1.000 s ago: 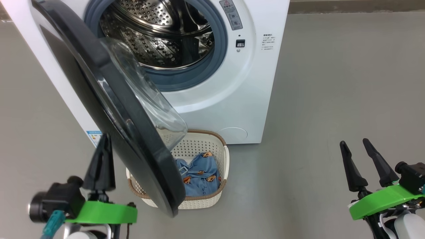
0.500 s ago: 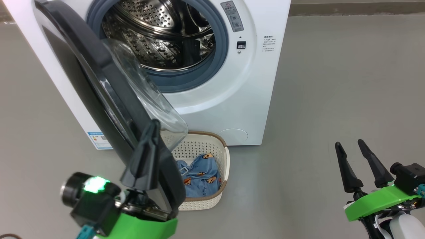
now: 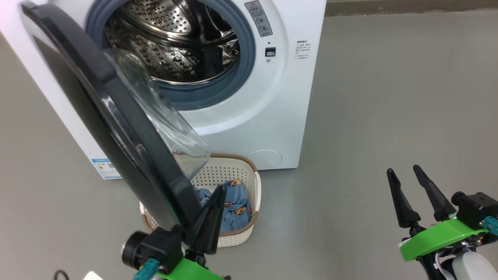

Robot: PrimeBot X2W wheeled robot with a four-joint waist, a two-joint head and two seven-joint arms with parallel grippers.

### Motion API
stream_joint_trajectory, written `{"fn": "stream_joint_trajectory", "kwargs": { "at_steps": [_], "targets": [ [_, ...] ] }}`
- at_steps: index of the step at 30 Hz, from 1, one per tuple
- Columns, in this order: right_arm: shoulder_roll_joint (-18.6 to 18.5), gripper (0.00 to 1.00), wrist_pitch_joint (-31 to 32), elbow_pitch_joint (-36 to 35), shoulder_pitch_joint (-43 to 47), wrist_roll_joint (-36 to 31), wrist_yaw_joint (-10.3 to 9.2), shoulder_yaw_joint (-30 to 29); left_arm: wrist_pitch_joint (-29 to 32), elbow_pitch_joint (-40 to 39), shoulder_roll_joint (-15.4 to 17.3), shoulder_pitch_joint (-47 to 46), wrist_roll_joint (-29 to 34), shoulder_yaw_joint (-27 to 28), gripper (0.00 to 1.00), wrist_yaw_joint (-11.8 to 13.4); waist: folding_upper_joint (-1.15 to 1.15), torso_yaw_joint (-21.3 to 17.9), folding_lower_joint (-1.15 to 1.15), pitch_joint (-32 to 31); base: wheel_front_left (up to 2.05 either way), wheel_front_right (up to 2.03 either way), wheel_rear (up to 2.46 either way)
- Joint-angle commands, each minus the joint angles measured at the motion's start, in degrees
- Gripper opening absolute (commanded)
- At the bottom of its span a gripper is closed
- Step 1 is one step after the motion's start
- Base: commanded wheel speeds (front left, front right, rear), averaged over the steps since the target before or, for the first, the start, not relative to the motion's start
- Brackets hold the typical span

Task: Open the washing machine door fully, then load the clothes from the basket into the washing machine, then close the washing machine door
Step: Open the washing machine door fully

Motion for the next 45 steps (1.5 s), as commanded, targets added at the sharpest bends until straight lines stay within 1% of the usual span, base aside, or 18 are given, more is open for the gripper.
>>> {"fn": "stream_joint_trajectory", "kwargs": {
  "at_steps": [1, 5, 11, 17, 26, 27, 35, 45],
  "targets": [
    [-0.6, 1.00, -0.7, -1.2, 0.1, 0.1, 0.09, 1.1, -0.5, 0.5, 0.2, -1.8, -0.8, 1.4, 0.00, -0.2, 0.00, -0.3, 0.00, 0.0, 0.00, 0.00, 0.00],
    [-0.6, 1.00, -0.7, -1.1, 0.1, 0.2, 0.09, 1.1, -1.2, 5.6, 0.2, -2.9, -2.4, 0.8, 0.00, -0.1, 0.00, -0.7, 0.00, 0.1, 0.00, 0.00, 0.00],
    [-0.4, 1.00, -0.7, -1.0, 0.2, 0.1, 0.09, 0.9, -2.6, 11.4, 0.2, -5.1, -6.1, -0.6, 0.00, 1.1, 0.00, -0.7, 0.00, 0.2, 0.00, 0.00, 0.00],
    [-0.4, 1.00, -0.7, -1.0, 0.3, 0.0, 0.09, 0.2, -3.2, 13.7, 0.2, -6.3, -7.2, 1.5, 0.00, 2.8, 0.00, 0.1, 0.00, 0.2, 0.00, 0.00, 0.00],
    [0.1, 1.00, -0.7, -0.8, 0.8, -0.2, 0.09, -0.8, -3.3, 12.7, 1.2, -3.8, -5.7, 6.4, 0.00, 2.7, 0.00, 3.5, 0.00, 0.0, 0.00, 0.00, 0.00],
    [0.1, 1.00, -0.7, -0.8, 0.8, -0.2, 0.09, -0.8, -3.3, 12.7, 1.2, -3.8, -5.7, 6.4, 0.00, 2.7, 0.00, 3.5, 0.00, 0.0, 0.00, 0.00, 0.00],
    [0.3, 1.00, -0.7, -1.1, 1.0, -0.2, 0.09, -1.7, -3.3, 12.0, 2.5, -2.3, -4.0, 8.1, 0.00, 2.5, 0.00, 7.1, 0.00, 0.3, 0.00, 0.00, 0.00],
    [0.7, 1.00, -0.7, -1.3, 1.3, -0.4, 0.09, -2.2, -3.3, 10.4, 4.7, 0.5, -4.2, 11.4, 0.00, 4.5, 0.00, 11.7, 0.00, 0.3, 0.00, 0.00, 0.00]
  ]
}}
